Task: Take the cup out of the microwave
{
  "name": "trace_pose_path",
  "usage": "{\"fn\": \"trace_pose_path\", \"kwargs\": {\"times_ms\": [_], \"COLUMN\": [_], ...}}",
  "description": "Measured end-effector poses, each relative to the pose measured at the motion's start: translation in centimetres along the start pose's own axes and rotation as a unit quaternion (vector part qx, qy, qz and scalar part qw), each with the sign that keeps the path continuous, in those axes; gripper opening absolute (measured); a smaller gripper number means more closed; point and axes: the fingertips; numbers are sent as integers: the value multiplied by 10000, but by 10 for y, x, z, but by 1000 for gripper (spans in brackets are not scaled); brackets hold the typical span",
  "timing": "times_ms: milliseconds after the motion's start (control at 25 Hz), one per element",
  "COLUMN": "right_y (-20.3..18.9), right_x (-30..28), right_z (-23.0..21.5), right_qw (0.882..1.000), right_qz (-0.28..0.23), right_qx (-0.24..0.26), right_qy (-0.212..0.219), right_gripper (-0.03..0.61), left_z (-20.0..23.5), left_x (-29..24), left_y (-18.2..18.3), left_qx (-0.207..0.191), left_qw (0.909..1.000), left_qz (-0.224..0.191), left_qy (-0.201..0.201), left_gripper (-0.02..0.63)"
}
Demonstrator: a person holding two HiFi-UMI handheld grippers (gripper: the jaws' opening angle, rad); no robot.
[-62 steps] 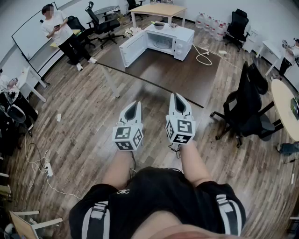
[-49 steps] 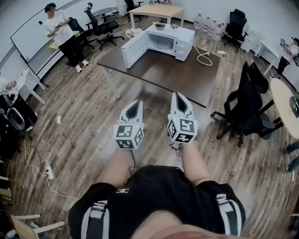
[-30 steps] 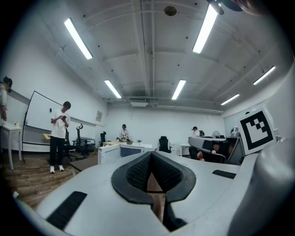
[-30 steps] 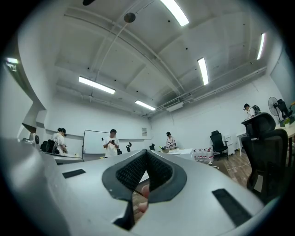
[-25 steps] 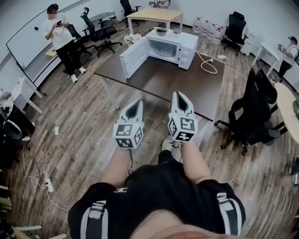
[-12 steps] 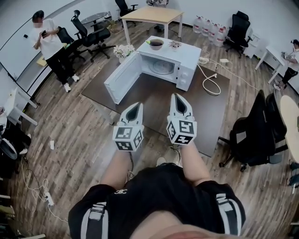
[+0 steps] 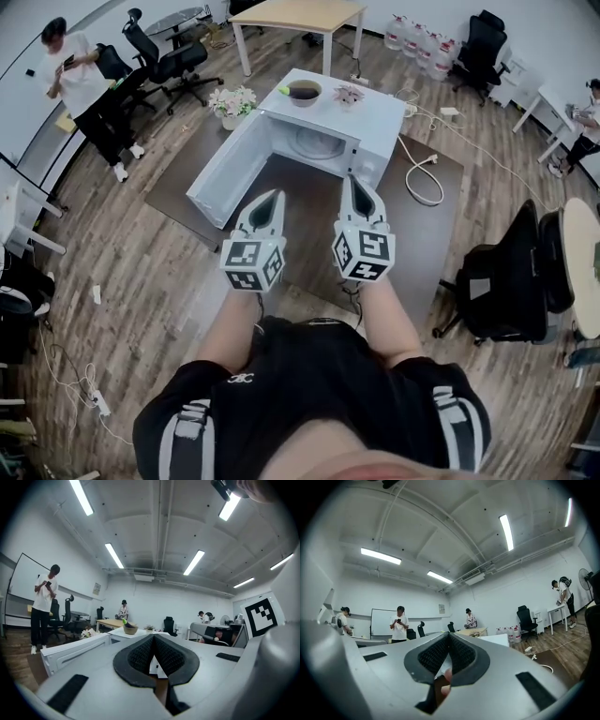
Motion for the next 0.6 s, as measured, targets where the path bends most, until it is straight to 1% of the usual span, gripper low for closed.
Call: {"fn": "trace_pose_path", "kwargs": {"times_ms": [160,320,520,560,600], "right_y": [-10,-23,-31,-33,-36], "right_x": [-26,-50,-88,-96,-104], "right_z": [-7,-10,-7,-4,1], "right_qw": [9996,9980,9946,9947,9952], "right_qz": [45,145,107,62,11], "right_qx": [57,39,91,133,177], "right_qy": [-274,-619,-1031,-1022,-961], "right_gripper": [-2,-2,-2,18,127], "left_z": [21,37,62,68,73], "left_x": [-33,-65,-98,-103,-108], "left_y": [2,7,17,17,17], "left_qx": [-74,-132,-254,-240,-219], "left_qw": [9997,9984,9956,9951,9946], "left_qz": [134,248,352,375,399], "left_qy": [-171,-482,-825,-881,-931], "left_gripper": [-8,-8,-8,-8,-8]}}
Point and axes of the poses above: the fingertips, and each gripper's own axes: x backward along the fingers, z to its left, y out of its top, and after that the axes turned 14 degrees about x, right-handed
